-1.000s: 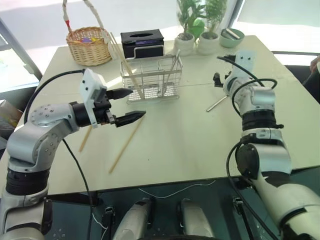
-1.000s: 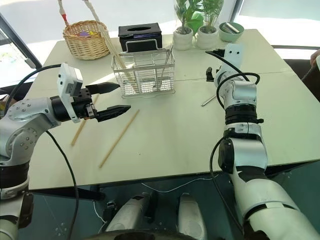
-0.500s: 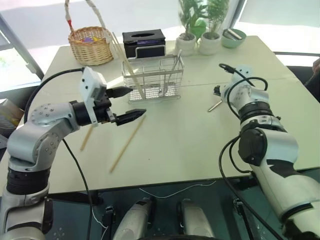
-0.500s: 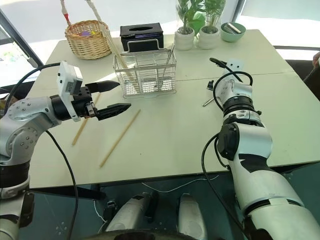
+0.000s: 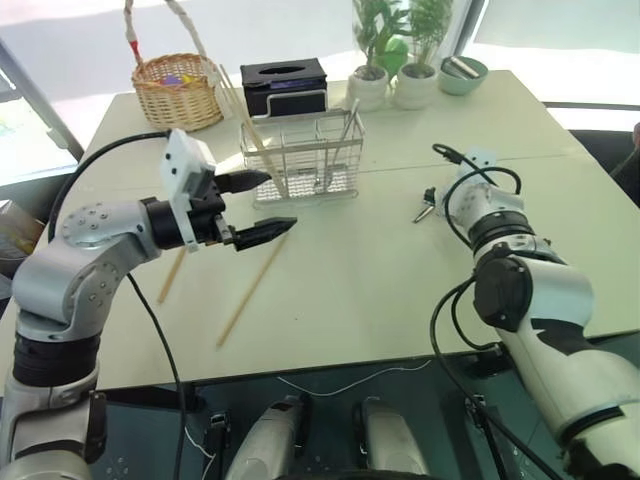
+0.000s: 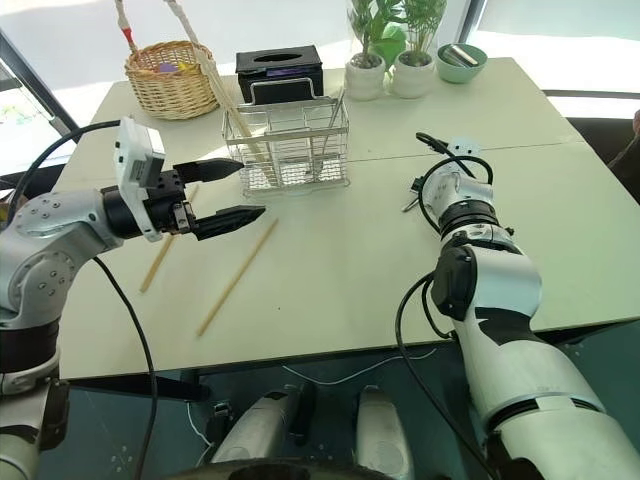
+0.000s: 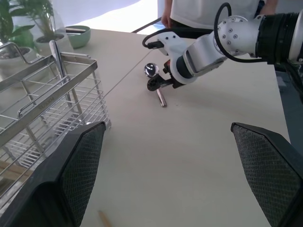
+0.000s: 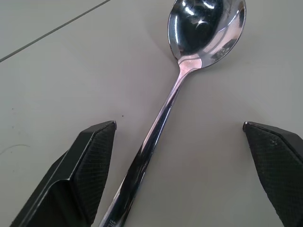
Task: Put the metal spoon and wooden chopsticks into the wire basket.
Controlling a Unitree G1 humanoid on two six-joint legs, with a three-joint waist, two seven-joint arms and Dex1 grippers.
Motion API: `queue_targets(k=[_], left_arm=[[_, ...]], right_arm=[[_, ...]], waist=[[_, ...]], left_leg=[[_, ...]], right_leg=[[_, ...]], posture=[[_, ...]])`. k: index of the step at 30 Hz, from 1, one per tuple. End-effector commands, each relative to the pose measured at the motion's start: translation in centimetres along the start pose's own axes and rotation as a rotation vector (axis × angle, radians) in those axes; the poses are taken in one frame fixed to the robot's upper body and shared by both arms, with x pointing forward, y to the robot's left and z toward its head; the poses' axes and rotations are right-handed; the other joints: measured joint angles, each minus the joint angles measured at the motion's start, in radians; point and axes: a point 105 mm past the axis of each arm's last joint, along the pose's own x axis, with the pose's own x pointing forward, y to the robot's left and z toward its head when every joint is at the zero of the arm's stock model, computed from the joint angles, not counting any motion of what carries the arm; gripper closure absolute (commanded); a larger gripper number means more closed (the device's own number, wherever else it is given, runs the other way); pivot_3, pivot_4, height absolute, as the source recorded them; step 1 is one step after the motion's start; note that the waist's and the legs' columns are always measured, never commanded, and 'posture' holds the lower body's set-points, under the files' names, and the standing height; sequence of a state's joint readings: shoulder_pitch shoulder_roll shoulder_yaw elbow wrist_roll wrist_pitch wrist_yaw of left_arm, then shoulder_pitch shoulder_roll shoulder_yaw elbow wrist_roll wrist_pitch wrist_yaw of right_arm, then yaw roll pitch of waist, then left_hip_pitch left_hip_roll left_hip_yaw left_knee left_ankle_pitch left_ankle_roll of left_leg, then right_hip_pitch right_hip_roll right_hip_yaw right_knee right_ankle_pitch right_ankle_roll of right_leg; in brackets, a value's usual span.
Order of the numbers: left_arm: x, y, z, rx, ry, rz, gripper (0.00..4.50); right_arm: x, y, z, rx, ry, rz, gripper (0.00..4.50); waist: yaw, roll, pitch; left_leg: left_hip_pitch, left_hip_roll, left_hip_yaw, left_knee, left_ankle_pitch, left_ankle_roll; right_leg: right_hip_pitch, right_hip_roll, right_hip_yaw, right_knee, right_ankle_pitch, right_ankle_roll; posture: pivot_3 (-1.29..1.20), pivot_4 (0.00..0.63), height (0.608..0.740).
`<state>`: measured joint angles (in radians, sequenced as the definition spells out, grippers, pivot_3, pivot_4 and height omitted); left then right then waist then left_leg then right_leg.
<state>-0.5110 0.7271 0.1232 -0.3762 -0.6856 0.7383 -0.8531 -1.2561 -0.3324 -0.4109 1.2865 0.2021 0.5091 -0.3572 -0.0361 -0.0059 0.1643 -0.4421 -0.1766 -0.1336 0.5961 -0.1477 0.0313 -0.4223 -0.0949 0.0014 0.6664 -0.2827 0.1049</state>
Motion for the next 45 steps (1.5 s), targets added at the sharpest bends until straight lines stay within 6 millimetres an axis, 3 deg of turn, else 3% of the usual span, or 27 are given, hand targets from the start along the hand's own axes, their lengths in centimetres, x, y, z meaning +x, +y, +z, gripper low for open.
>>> queue_targets(k=[1,2,3,6,7,20,23,25,31,45], left_arm=[[0.0,-0.4,0.7,0.039,-0.011,-0.02,0.0],[0.1,-0.3,0.8,0.04,-0.016,-0.018,0.0],[0.1,-0.3,0.9,0.04,-0.02,-0.016,0.0],[0.1,-0.2,1.1,0.043,-0.026,-0.011,0.0],[0.1,-0.2,1.1,0.043,-0.027,-0.01,0.0],[0.2,0.2,1.4,0.041,-0.044,0.009,0.0],[0.2,0.5,1.5,0.041,-0.05,0.017,0.0],[0.2,0.6,1.6,0.041,-0.053,0.02,0.0],[0.3,0.6,1.8,0.045,-0.061,0.022,0.0],[0.3,0.8,2.0,0.049,-0.072,0.04,0.0]], right_arm=[[-0.4,0.8,1.1,0.022,-0.033,0.026,1.91],[-0.4,0.8,0.9,0.022,-0.029,0.028,2.65],[-0.3,0.8,0.8,0.02,-0.026,0.027,2.94],[-0.2,0.7,0.4,0.013,-0.017,0.025,4.46],[-0.2,0.6,0.3,0.01,-0.016,0.024,4.49],[-0.1,0.1,0.6,-0.033,-0.041,0.004,4.49],[-0.4,0.3,1.4,-0.072,-0.069,-0.006,3.66],[-0.6,0.4,1.9,-0.098,-0.083,-0.024,2.72],[-1.2,0.8,3.4,-0.115,-0.134,-0.028,2.72],[-1.8,2.0,4.5,-0.128,-0.232,-0.042,2.72]], waist=[[-0.006,0.0,0.0],[-0.006,0.0,0.0],[-0.007,0.0,0.0],[-0.006,0.0,0.0],[-0.006,-0.001,-0.001],[-0.008,0.0,0.0],[-0.008,0.0,0.0],[-0.009,0.0,0.0],[-0.009,0.0,0.0],[-0.009,0.0,0.0]], left_leg=[[0.0,0.0,0.0,0.0,0.0,0.0],[0.0,0.0,0.0,0.0,0.0,0.0],[0.0,0.0,0.0,0.0,0.0,0.0],[0.0,0.0,0.0,0.0,0.0,0.0],[0.0,0.0,0.0,0.0,0.0,0.0],[0.001,0.0,0.0,0.0,0.0,0.0],[0.001,0.0,0.0,0.0,0.0,0.0],[0.001,0.0,0.0,0.0,0.0,0.0],[0.001,0.0,0.0,0.0,0.0,0.0],[0.001,0.0,0.0,0.0,0.0,0.0]], right_leg=[[0.0,0.0,0.0,0.0,0.0,0.0],[0.0,0.0,0.0,0.0,0.0,0.0],[0.0,0.0,0.0,0.0,0.0,0.0],[0.0,0.0,0.0,0.0,0.0,0.0],[0.001,0.0,0.0,0.0,0.0,0.0],[0.001,0.0,0.0,0.0,0.0,0.0],[0.001,0.0,0.0,0.0,0.0,0.0],[0.001,0.0,0.0,0.0,0.0,0.0],[0.0,0.0,0.0,0.0,0.0,0.0],[0.0,0.0,0.0,0.0,0.0,0.0]], posture=[[0.0,0.15,0.725],[0.0,0.15,0.725],[0.0,0.15,0.725],[0.0,0.15,0.725],[0.0,0.15,0.725],[0.0,0.15,0.725],[0.0,0.15,0.725],[0.0,0.15,0.725],[0.0,0.15,0.725],[0.0,0.15,0.725]])
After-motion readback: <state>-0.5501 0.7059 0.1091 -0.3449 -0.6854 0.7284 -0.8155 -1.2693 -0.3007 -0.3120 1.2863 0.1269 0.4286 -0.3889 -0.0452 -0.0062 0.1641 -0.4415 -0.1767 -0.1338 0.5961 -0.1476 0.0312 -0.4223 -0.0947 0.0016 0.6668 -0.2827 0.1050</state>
